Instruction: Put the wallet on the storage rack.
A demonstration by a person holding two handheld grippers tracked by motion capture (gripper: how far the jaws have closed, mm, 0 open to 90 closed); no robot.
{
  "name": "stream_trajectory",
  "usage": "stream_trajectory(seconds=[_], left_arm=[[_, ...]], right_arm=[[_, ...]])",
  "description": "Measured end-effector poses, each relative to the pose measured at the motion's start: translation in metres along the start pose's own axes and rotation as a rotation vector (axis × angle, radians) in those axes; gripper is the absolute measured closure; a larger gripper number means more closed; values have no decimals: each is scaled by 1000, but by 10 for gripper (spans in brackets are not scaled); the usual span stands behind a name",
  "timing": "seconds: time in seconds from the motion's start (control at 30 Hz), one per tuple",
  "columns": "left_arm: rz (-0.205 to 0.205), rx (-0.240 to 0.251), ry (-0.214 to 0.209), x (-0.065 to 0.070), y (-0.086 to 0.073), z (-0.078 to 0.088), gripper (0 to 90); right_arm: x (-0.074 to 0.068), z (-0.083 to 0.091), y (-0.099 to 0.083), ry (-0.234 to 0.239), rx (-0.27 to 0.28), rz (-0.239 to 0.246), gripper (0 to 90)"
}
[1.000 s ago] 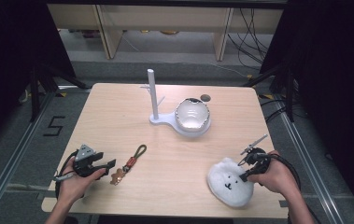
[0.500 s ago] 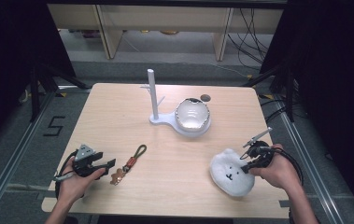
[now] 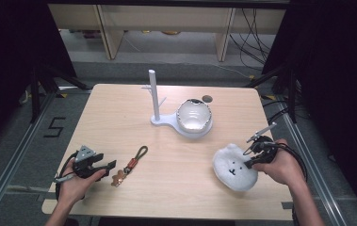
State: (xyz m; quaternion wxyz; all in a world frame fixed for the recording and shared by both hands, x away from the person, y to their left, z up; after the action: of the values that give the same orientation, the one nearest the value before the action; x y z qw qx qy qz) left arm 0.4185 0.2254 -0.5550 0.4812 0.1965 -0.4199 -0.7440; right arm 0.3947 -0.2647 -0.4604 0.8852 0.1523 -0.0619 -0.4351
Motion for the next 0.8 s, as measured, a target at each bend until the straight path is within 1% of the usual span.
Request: stream_trajectory(seconds=[0.07, 0.17, 0.23, 0.27, 0.3, 0.33, 0.37, 0.4, 0.43, 0.47, 0.53, 0.57, 0.6, 0.77, 0.8], left_arm=[[3, -1, 0, -1, -1, 0, 343], [3, -2, 2, -1, -1, 0, 343], [4, 1, 6, -2, -1, 1, 343], [7, 2, 8, -2, -1, 1, 343], [7, 2, 8, -2, -1, 1, 343], [8, 2, 9, -2, -1, 1, 343], [8, 1, 10, -3, -1, 1, 343], [9, 1, 12, -3, -2, 1, 343], [9, 1, 12, -3, -2, 1, 343], [7, -1, 13, -3, -2, 1, 343], [7, 0, 13, -3, -2, 1, 343], [7, 0, 14, -3, -2, 1, 343], [6, -1, 14, -3, -2, 1, 343], [9, 0, 13, -3, -2, 1, 343], [11, -1, 15, -3, -2, 1, 343]], right_arm=[[2, 1, 3, -11, 11, 2, 823], [2, 2, 6, -9, 21, 5, 822], [3, 3, 7, -6, 11, 9, 822], [1, 3, 8, -11, 20, -25, 822], [1, 3, 8, -11, 20, -25, 822], [2, 3, 10, -5, 34, -10, 822], [2, 3, 10, -5, 34, -10, 822], [5, 3, 12, -24, 47, -7, 823], [5, 3, 12, -24, 47, -7, 823], [6, 4, 13, -21, 60, -11, 822], [6, 5, 14, -23, 69, -15, 822], [7, 6, 16, -27, 84, -17, 823], [8, 6, 17, -34, 87, -19, 822], [8, 7, 20, -30, 111, -18, 822], [8, 7, 22, -34, 121, -31, 822]])
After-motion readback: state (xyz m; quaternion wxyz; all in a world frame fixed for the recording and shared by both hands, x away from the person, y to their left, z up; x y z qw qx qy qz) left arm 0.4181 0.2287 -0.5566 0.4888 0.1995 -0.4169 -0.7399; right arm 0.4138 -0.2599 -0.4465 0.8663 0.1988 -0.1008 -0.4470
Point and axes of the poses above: each handheld gripper's, and its own axes: z roughly backward along the jaws, y roughly out of its top, x roughly to its right, the point moved 8 cm from there along -z, roughly forward along the jaws
